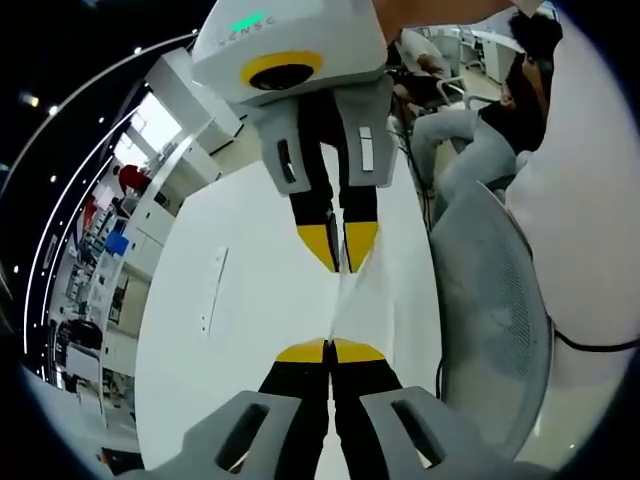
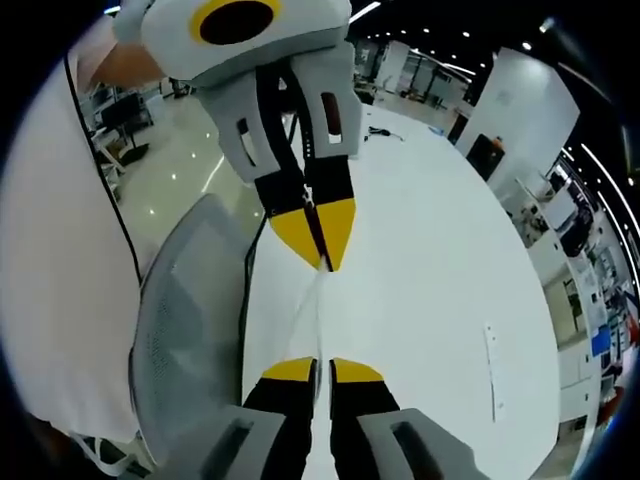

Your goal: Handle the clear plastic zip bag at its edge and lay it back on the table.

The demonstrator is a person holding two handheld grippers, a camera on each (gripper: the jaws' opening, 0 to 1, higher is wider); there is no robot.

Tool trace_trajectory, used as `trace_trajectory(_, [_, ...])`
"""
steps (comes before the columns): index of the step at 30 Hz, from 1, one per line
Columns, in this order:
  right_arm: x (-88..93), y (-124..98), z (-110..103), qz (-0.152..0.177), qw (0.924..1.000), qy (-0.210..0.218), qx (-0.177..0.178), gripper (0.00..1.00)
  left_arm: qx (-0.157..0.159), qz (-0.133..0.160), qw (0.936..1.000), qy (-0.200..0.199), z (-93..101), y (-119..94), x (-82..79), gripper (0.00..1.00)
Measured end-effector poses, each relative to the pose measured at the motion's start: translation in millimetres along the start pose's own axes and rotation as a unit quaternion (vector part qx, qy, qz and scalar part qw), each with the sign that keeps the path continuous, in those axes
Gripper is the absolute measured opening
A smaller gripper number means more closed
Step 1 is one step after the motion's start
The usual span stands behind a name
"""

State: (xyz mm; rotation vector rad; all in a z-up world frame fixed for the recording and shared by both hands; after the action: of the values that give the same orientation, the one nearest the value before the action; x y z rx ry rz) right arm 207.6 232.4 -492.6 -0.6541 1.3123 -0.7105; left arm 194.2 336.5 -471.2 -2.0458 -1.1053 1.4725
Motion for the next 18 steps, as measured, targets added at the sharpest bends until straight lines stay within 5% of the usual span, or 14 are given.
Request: trace_trajectory(18, [4.9, 10.0, -2.7, 0.01, 0.9995, 0.027, -0.013, 0.0, -0.007, 0.006, 0.9999, -0.004, 2.2, -1.3, -2.0, 0.0])
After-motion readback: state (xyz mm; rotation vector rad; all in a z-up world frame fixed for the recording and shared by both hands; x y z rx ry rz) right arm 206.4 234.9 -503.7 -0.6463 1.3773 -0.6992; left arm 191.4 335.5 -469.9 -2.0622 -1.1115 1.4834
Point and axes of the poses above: the point that each gripper's makers call its tool centre point, and the gripper's own axes: y roughly forward along the fingers, z roughly to its right, x roughly out of its underside, the point moved 6 cm from there along -y, roughly backward along the fingers, and after that the axes turned 7 degrees about z, right-handed, at the moved point
